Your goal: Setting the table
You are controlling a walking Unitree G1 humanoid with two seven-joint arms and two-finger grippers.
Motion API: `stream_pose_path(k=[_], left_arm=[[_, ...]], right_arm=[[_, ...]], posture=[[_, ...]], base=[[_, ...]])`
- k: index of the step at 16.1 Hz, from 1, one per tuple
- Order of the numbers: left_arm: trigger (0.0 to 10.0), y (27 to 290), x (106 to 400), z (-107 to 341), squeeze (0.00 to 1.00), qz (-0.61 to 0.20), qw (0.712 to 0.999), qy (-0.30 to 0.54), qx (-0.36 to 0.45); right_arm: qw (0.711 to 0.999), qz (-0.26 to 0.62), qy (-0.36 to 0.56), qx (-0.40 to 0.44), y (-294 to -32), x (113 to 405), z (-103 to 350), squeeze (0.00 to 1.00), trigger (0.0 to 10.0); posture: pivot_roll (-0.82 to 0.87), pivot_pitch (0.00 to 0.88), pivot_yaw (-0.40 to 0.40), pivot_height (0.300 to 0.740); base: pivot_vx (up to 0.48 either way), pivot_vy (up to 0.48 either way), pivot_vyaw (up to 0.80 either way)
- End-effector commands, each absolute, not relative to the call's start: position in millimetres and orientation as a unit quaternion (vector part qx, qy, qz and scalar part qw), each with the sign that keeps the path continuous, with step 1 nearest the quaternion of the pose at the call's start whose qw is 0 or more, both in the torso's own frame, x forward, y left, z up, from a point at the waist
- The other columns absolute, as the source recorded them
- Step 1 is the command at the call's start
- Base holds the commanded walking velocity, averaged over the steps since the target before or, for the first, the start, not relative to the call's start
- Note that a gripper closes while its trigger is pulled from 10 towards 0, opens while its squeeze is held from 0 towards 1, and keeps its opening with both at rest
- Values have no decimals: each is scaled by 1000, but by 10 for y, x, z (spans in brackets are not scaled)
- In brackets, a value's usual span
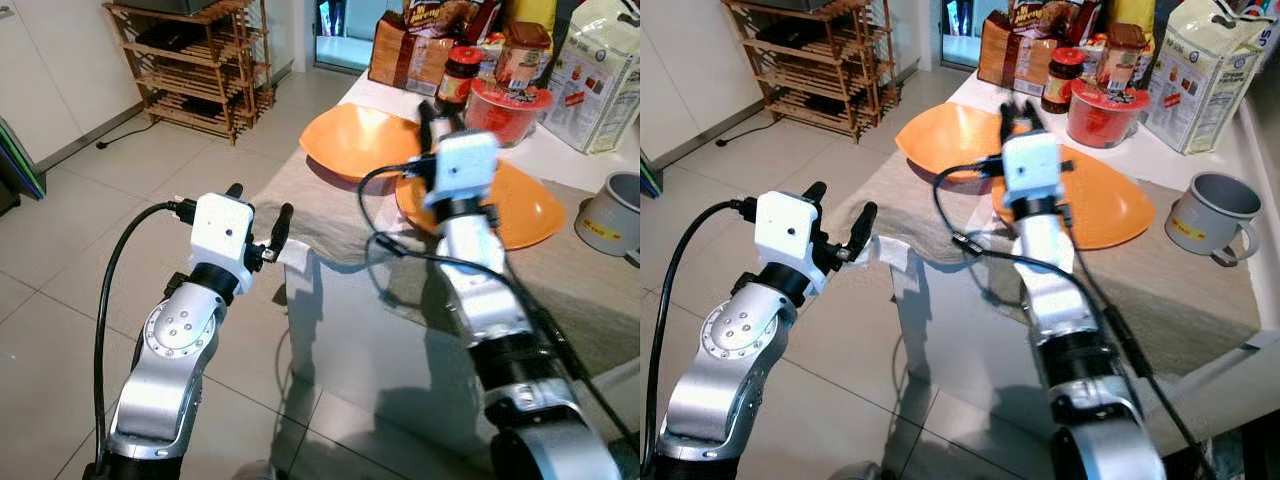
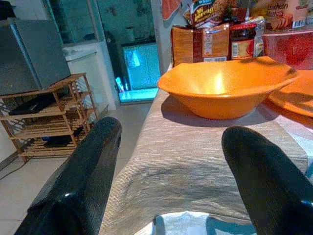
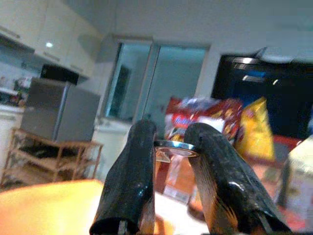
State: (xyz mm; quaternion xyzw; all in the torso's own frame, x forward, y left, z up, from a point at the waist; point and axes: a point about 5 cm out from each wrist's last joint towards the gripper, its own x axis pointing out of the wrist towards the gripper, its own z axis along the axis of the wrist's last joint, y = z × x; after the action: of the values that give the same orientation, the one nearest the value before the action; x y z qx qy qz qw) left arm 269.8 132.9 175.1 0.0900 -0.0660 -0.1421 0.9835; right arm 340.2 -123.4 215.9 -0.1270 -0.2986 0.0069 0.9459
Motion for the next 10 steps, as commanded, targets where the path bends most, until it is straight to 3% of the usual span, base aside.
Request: stream_pose_path(k=[1,6,10], left_arm=[[10000,1346,2720,1734,0,-136,984,-61,95],[10000,1386,2838,1554,0,-117,992,-11,41],[10000,1295,2917,1575,0,-126,991,-26,38]], right_arm=[[941,-11,-310,-135,-1314,3361,2218,0,0],[936,-49,-301,-175,-1557,3053,2117,0,0],[929,-59,-296,-215,-1617,2830,2094,0,0]], posture=[[179,35,-15,740],[108,24,-18,740],[63,8,-20,740]], base=[[0,0,0],[0,0,0],[0,0,0]])
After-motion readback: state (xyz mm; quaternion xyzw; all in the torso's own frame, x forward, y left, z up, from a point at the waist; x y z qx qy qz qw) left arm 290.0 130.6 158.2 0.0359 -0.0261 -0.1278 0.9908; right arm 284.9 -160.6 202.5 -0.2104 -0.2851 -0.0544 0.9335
